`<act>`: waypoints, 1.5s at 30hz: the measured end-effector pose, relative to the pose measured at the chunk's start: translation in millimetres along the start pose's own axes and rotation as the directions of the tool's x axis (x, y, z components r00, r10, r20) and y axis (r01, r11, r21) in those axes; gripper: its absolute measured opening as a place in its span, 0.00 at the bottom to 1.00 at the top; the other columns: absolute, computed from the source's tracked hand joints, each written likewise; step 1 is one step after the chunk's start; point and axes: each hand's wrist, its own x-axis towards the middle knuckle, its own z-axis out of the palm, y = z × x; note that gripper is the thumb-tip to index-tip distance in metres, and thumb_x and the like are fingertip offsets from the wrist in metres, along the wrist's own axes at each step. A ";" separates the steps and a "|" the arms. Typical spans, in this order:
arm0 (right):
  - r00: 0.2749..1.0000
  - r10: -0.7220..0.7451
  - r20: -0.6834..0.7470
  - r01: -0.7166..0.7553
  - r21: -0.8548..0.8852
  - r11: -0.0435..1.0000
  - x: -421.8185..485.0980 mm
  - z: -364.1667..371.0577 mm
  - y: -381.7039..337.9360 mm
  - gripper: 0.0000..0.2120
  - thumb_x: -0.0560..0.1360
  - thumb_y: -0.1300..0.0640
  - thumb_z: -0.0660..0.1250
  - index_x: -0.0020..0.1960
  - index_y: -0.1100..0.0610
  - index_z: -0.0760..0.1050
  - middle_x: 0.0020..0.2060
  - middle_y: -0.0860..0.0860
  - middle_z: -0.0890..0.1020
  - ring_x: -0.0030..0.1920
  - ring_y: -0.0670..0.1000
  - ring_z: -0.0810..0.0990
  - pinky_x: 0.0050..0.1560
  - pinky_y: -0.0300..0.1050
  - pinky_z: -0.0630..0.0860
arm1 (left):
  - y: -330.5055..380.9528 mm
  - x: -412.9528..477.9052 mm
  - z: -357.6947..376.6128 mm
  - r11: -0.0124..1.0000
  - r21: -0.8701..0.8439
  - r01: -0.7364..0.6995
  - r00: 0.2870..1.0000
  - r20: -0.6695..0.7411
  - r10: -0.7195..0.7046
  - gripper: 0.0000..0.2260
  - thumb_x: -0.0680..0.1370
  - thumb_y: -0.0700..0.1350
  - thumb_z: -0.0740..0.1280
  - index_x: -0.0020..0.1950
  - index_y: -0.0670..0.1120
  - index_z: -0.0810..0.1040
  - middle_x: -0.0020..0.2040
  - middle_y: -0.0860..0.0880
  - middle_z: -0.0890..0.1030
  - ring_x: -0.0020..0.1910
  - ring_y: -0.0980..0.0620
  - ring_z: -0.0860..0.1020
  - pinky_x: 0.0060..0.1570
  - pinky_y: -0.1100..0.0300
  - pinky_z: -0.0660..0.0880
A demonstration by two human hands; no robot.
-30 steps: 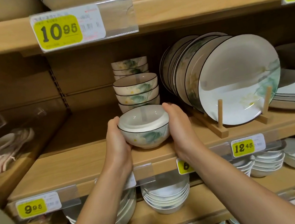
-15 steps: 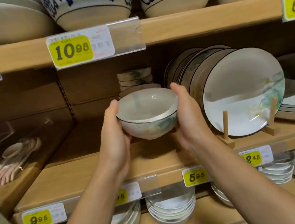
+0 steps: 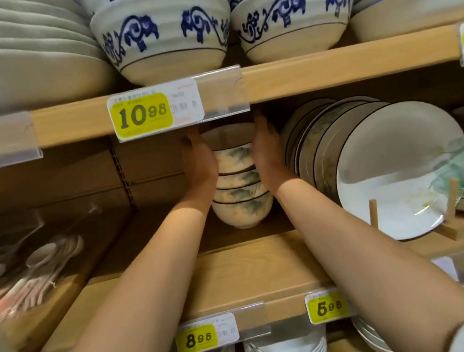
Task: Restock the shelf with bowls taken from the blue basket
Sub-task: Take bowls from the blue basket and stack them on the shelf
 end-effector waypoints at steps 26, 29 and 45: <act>0.990 0.086 -0.111 -0.098 -0.107 0.989 13.5 2.2 45.3 0.30 0.78 0.34 0.47 0.64 0.54 0.73 0.58 0.55 0.79 0.59 0.57 0.77 0.62 0.51 0.71 | -32.7 5.3 10.1 0.979 0.072 0.190 0.981 -0.050 -0.186 0.24 0.81 0.57 0.46 0.63 0.47 0.75 0.63 0.41 0.77 0.61 0.40 0.74 0.66 0.44 0.68; 0.988 0.077 -0.131 -0.091 -0.108 0.990 13.0 2.3 44.4 0.30 0.79 0.34 0.47 0.64 0.54 0.74 0.58 0.55 0.79 0.58 0.56 0.77 0.61 0.51 0.71 | -32.3 1.2 10.6 0.980 0.008 0.201 0.977 -0.069 -0.200 0.23 0.80 0.58 0.49 0.62 0.47 0.75 0.62 0.41 0.77 0.60 0.40 0.75 0.65 0.45 0.69; 0.983 0.061 -0.173 -0.080 -0.103 0.992 8.5 6.7 44.1 0.31 0.78 0.33 0.45 0.63 0.52 0.74 0.56 0.53 0.79 0.56 0.54 0.75 0.53 0.45 0.64 | -41.2 -8.5 6.9 0.991 0.022 0.134 0.988 -0.076 -0.132 0.17 0.81 0.53 0.50 0.51 0.48 0.77 0.58 0.39 0.78 0.57 0.39 0.75 0.63 0.44 0.71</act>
